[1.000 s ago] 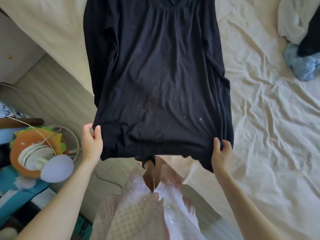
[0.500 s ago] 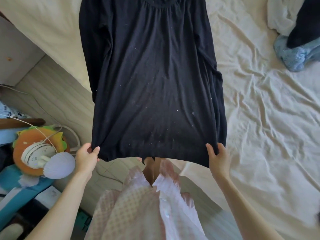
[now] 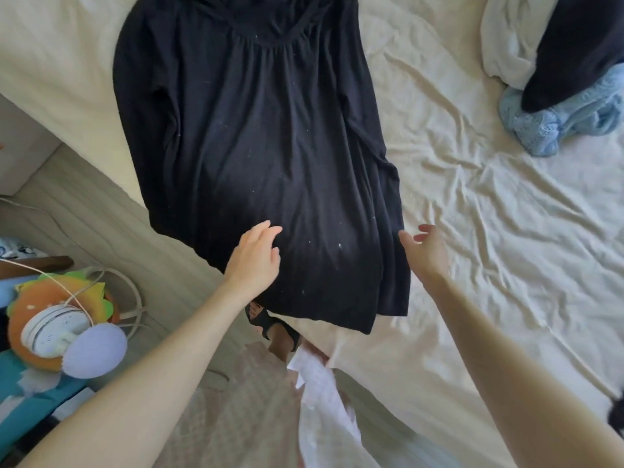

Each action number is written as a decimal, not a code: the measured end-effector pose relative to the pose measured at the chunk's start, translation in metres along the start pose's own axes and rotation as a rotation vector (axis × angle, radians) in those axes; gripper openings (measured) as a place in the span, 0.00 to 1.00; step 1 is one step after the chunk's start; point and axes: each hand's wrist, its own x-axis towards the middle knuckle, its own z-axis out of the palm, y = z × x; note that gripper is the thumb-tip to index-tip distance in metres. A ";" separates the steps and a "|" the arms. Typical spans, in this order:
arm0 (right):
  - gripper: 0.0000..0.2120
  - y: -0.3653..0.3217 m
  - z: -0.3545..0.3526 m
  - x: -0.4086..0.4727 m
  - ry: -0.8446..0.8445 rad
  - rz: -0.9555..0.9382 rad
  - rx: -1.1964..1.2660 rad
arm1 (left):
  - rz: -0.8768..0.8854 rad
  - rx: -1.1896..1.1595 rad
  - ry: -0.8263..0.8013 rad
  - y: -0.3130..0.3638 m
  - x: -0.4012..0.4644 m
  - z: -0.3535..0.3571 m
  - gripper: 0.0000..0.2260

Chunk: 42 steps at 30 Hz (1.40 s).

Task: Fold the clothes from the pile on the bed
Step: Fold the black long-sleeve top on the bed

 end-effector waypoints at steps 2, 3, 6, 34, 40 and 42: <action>0.28 -0.012 0.004 0.020 -0.052 0.067 0.073 | 0.097 0.135 -0.035 0.020 0.018 0.009 0.22; 0.27 -0.015 0.006 0.029 -0.087 0.094 0.079 | 0.118 0.198 -0.068 0.028 0.026 0.014 0.23; 0.07 -0.019 0.005 0.040 -0.190 0.131 0.113 | 0.101 0.341 -0.186 0.043 0.043 0.021 0.25; 0.06 -0.162 -0.030 0.196 -0.074 0.472 1.068 | 0.006 0.537 0.156 0.168 0.142 0.043 0.21; 0.08 -0.187 -0.068 0.221 0.064 0.324 1.054 | -0.084 0.454 0.104 0.181 0.143 0.055 0.09; 0.06 -0.188 -0.072 0.222 0.015 0.329 1.137 | -0.069 0.408 0.143 0.180 0.139 0.055 0.06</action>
